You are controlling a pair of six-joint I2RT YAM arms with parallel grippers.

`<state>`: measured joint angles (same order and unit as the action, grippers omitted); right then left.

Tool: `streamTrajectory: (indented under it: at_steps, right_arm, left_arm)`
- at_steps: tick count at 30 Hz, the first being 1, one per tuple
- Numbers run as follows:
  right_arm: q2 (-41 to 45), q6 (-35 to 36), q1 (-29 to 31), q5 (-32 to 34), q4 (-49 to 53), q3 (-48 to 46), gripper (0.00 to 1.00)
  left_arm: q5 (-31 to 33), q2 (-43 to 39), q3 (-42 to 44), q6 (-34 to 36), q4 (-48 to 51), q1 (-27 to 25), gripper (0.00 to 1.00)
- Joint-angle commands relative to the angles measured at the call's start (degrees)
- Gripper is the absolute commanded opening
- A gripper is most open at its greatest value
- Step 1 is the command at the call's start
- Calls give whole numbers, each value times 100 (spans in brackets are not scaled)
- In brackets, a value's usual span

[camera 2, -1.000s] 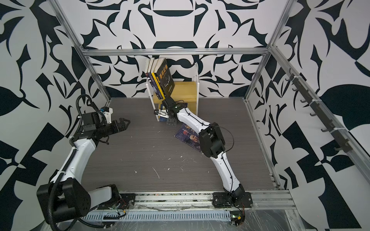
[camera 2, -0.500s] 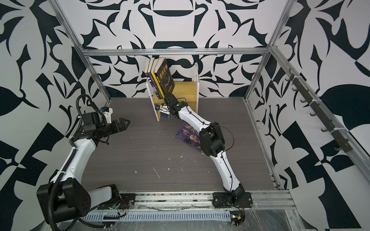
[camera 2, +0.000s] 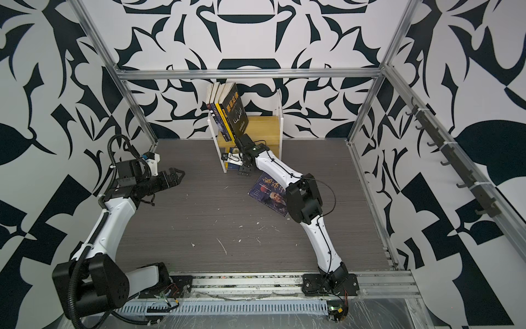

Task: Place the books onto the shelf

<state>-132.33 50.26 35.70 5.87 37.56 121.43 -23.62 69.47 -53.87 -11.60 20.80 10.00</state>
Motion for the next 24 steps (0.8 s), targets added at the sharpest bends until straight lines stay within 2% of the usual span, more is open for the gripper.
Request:
streamTrajectory:
  at_steps: [1,3,8,12,21,24]
  right_arm:
    - [275,244,-28,363,-380,-239,87]
    - [201,273,-22,468,-551,-216,83]
    - [79,293,-64,748,-751,2,64]
    - [33,269,-87,775,-826,132,52]
    - [-127,230,-160,701,-900,361,45]
    - [-12,278,-151,372,-575,332,62]
  left_arm:
    - [-105,-51,4,-39,-33,28,99]
    - [-101,-56,-8,-36,-38,24,100]
    - [-94,-63,1,-28,-37,23,100]
    - [-97,-64,6,-18,-35,21,100]
    - [-93,-49,16,-20,-49,31,100]
    - [-98,-60,18,-18,-48,39,100]
